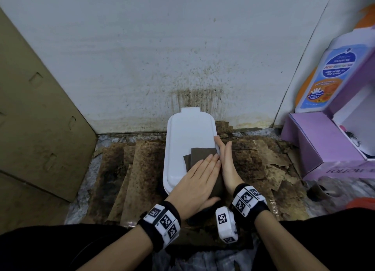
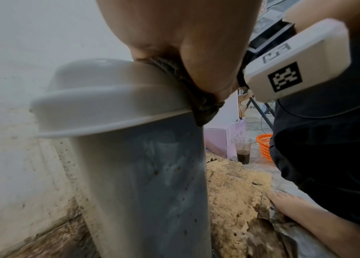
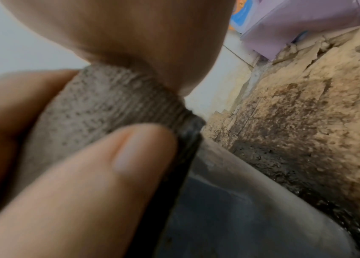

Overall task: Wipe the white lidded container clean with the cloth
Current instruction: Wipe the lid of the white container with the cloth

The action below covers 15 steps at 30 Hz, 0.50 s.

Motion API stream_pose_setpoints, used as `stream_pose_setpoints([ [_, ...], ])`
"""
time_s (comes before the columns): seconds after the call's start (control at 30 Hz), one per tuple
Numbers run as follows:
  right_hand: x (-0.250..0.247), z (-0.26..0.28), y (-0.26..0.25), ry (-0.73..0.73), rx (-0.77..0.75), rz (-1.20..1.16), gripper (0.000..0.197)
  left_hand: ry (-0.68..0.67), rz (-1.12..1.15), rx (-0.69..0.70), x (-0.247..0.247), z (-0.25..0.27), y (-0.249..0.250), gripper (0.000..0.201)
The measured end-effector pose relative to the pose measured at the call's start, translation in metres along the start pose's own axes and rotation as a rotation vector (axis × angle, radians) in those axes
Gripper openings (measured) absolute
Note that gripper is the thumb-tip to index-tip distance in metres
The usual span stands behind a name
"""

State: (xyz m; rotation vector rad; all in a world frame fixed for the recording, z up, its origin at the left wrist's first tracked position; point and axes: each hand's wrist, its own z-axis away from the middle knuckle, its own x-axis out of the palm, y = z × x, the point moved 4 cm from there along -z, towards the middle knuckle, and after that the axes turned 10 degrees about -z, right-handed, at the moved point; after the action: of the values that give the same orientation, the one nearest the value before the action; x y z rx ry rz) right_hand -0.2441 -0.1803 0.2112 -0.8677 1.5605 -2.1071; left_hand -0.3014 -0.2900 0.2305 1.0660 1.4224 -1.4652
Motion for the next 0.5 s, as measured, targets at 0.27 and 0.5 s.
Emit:
stream_pose_setpoints([
  [0.27, -0.003, -0.009, 0.006, -0.034, -0.024, 0.200, 0.095, 0.019, -0.024, -0.003, 0.004, 0.013, -0.011, 0.092],
  [0.5, 0.000, -0.010, 0.013, -0.047, 0.043, 0.328, 0.056, 0.014, -0.054, 0.002, 0.013, 0.050, -0.049, 0.094],
])
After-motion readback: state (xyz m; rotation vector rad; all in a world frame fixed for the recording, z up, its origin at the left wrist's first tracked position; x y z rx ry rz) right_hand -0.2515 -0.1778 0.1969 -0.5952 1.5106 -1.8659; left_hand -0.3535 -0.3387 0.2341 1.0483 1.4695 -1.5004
